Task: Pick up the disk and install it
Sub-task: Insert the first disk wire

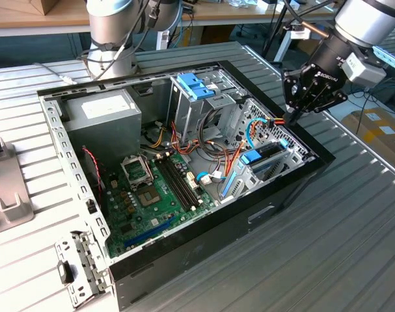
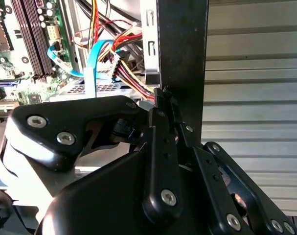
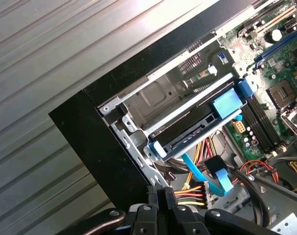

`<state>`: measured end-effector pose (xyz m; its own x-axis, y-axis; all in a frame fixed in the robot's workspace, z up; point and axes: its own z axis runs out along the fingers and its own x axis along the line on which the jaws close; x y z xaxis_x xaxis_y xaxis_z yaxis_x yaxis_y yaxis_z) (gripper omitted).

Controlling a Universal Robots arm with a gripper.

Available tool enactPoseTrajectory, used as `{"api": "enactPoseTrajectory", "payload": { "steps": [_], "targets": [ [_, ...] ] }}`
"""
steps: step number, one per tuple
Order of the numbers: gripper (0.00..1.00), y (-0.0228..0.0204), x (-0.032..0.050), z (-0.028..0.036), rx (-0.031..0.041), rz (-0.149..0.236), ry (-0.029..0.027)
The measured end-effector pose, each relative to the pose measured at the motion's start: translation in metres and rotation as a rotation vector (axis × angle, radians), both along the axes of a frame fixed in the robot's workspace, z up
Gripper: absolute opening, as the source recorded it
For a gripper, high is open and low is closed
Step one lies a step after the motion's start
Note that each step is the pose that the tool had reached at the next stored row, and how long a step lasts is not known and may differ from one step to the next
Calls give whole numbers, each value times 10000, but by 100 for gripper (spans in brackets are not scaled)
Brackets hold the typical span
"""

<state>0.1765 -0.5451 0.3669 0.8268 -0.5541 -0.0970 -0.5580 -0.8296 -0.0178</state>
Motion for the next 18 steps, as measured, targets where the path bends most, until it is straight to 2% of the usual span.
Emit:
{"api": "enactPoseTrajectory", "payload": {
  "steps": [6, 12, 18],
  "targets": [
    [17, -34, -29, -4, 1, -1, 0],
    [17, -49, -108, -7, 1, 0, 0],
    [17, -55, -152, -10, 0, 0, 0]
  ]
}}
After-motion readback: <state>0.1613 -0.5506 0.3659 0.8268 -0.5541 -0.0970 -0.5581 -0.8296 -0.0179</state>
